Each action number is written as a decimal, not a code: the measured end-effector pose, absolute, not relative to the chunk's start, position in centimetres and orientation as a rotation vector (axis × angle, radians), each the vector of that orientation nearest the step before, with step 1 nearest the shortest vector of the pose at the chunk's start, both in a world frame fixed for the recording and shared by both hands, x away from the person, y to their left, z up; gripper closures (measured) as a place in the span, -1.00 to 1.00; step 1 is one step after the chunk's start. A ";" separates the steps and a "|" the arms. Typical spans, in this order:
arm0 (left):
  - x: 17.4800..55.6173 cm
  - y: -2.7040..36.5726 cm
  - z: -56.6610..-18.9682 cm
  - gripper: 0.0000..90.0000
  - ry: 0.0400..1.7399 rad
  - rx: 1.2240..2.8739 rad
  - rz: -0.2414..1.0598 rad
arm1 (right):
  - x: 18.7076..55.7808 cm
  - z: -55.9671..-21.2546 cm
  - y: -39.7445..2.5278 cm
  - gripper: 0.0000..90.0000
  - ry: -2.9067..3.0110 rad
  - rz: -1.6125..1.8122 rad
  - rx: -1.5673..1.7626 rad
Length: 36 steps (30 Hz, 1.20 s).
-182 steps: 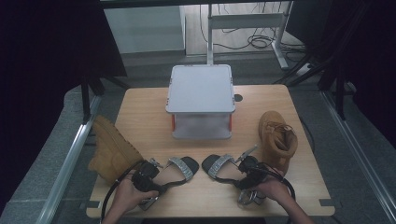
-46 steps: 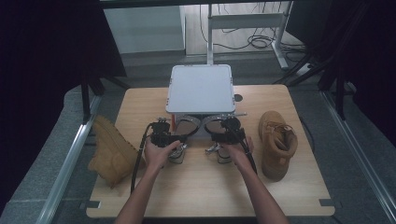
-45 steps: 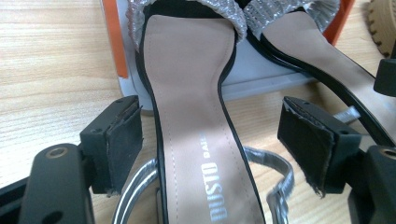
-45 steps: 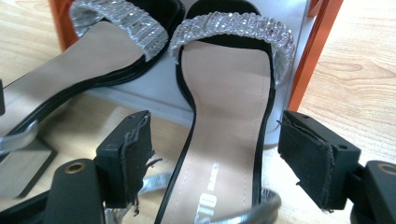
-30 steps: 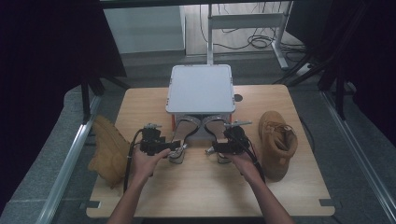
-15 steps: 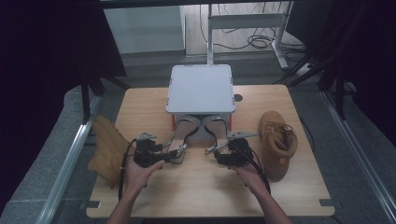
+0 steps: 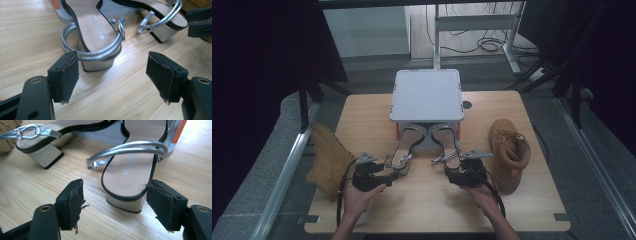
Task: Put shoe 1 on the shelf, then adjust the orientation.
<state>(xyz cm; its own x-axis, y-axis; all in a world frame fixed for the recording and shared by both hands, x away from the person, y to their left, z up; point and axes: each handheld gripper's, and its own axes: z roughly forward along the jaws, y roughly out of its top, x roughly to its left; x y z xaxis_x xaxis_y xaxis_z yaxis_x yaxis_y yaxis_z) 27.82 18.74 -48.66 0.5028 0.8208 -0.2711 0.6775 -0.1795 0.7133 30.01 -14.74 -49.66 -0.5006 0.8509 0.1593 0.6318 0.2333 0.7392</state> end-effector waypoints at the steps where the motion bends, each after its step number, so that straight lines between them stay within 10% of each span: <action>1: 27.6 18.7 -48.8 -0.41 1.234 1.922 0.224 | 29.9 -49.8 -14.8 -0.32 2.231 1.136 1.384; 36: 29.7 15.1 -52.9 -0.34 1.334 2.002 0.375 | 30.4 -52.6 -14.5 -0.34 2.160 1.086 1.360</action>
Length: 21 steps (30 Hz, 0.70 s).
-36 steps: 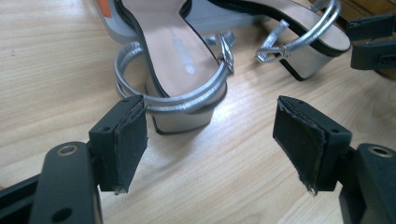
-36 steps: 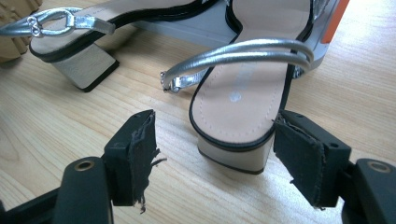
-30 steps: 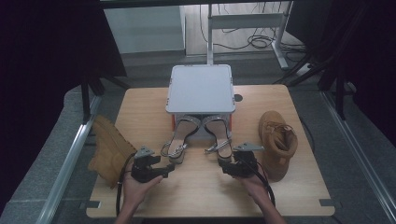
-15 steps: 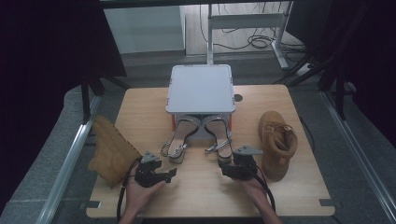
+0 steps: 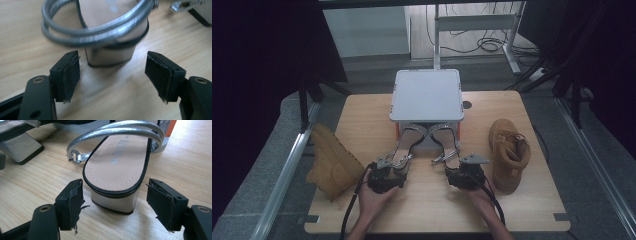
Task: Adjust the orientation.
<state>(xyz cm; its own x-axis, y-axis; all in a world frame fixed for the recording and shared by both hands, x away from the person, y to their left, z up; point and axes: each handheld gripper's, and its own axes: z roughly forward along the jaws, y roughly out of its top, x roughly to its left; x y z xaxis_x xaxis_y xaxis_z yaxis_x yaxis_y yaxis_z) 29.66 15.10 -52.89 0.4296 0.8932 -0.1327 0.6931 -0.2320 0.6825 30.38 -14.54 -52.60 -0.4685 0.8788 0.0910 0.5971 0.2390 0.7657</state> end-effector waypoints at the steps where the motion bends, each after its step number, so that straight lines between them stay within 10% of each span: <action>1: 30.0 14.7 -52.8 -0.32 1.334 2.008 0.398 | 30.5 -52.7 -14.5 -0.33 2.153 1.083 1.363; 21: 30.9 12.4 -52.5 -0.09 1.432 1.869 0.521 | 30.9 -53.1 -14.0 -0.13 2.138 1.081 1.386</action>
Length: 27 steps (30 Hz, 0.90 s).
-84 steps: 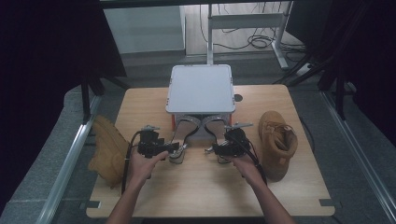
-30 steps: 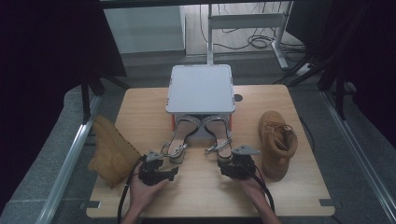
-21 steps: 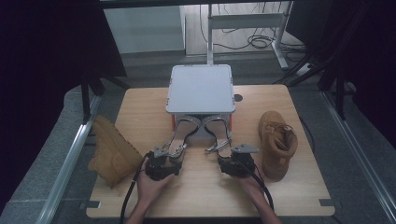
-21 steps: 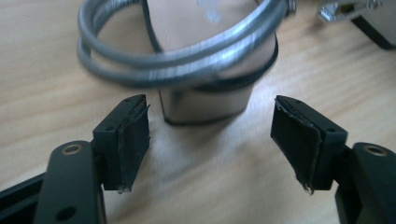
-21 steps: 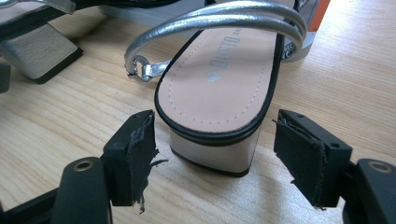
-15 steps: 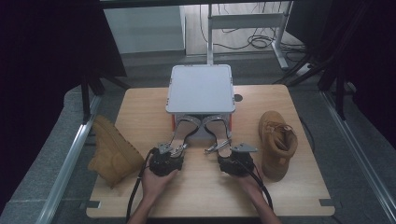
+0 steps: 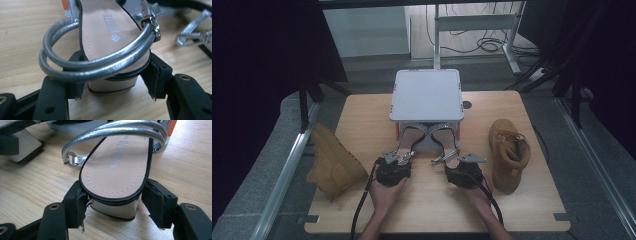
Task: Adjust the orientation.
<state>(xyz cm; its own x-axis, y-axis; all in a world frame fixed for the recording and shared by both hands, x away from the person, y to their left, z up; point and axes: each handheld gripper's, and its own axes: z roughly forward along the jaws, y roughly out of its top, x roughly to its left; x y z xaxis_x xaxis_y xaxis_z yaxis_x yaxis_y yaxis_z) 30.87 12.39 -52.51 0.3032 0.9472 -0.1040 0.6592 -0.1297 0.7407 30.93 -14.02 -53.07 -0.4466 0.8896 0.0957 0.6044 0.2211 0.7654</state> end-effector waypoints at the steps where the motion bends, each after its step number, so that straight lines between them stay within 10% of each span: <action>1: 30.9 12.2 -52.5 -0.09 1.439 1.865 0.523 | 30.9 -53.1 -14.0 -0.13 2.138 1.081 1.385; 27: 32.2 10.3 -52.7 -0.07 1.470 1.783 0.635 | 31.0 -53.1 -14.0 -0.11 2.131 1.075 1.386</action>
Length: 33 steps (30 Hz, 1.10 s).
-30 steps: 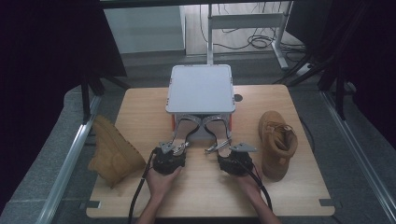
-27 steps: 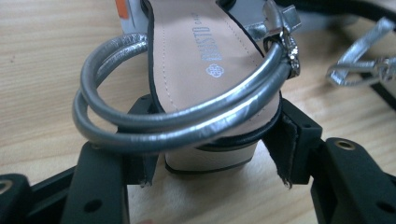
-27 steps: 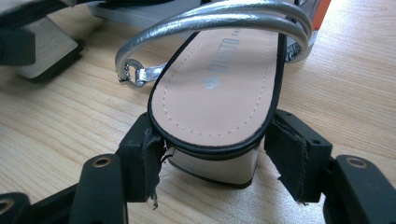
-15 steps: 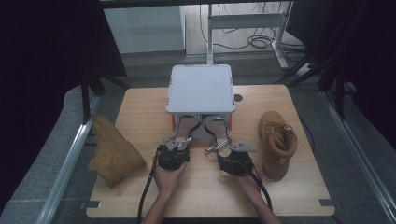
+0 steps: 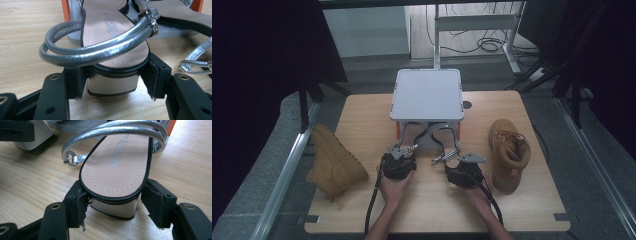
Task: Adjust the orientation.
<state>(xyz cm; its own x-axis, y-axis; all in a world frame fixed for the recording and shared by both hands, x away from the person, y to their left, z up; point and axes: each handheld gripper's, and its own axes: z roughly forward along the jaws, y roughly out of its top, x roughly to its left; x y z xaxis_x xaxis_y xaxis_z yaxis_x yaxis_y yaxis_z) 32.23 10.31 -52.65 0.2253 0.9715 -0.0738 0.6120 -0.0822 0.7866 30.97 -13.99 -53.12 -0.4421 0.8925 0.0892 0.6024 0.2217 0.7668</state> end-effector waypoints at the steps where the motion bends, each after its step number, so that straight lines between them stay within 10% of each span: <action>1: 32.3 10.3 -52.7 -0.07 1.470 1.778 0.645 | 31.0 -53.1 -14.0 -0.11 2.131 1.075 1.386; 33: 36.0 9.4 -52.5 -0.06 1.515 1.730 0.715 | 30.9 -53.2 -14.3 -0.10 2.137 1.081 1.386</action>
